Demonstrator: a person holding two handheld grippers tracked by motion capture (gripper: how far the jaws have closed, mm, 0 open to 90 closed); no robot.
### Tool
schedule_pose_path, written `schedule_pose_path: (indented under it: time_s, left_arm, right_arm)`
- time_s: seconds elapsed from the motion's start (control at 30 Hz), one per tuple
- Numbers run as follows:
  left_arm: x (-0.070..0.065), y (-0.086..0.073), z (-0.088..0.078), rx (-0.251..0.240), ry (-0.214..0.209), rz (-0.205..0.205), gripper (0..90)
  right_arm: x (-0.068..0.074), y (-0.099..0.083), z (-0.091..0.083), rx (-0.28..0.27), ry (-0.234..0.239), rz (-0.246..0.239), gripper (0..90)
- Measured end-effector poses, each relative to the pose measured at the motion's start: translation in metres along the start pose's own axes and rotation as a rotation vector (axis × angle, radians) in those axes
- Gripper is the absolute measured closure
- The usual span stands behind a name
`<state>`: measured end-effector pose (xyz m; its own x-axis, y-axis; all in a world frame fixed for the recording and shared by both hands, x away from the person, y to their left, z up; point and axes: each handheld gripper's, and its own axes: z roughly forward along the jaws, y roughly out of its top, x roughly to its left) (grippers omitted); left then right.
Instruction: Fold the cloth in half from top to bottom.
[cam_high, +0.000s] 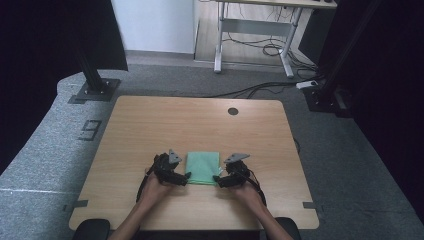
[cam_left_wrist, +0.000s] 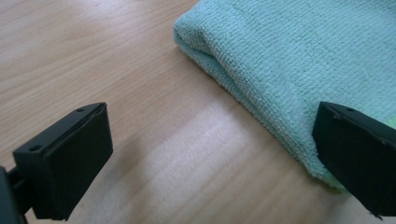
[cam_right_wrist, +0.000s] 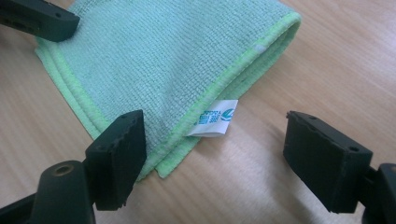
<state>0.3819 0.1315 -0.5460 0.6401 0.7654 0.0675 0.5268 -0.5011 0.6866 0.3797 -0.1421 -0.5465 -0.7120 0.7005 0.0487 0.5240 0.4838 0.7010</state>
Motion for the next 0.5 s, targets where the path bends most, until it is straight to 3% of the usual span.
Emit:
schedule_pose_path:
  time_s: [0.5]
  left_arm:
    - [0.021,0.019,0.019,0.001,0.04,-0.01,0.0]
  right_arm:
    - [-0.019,0.02,0.016,-0.004,-0.045,0.0,22.5]
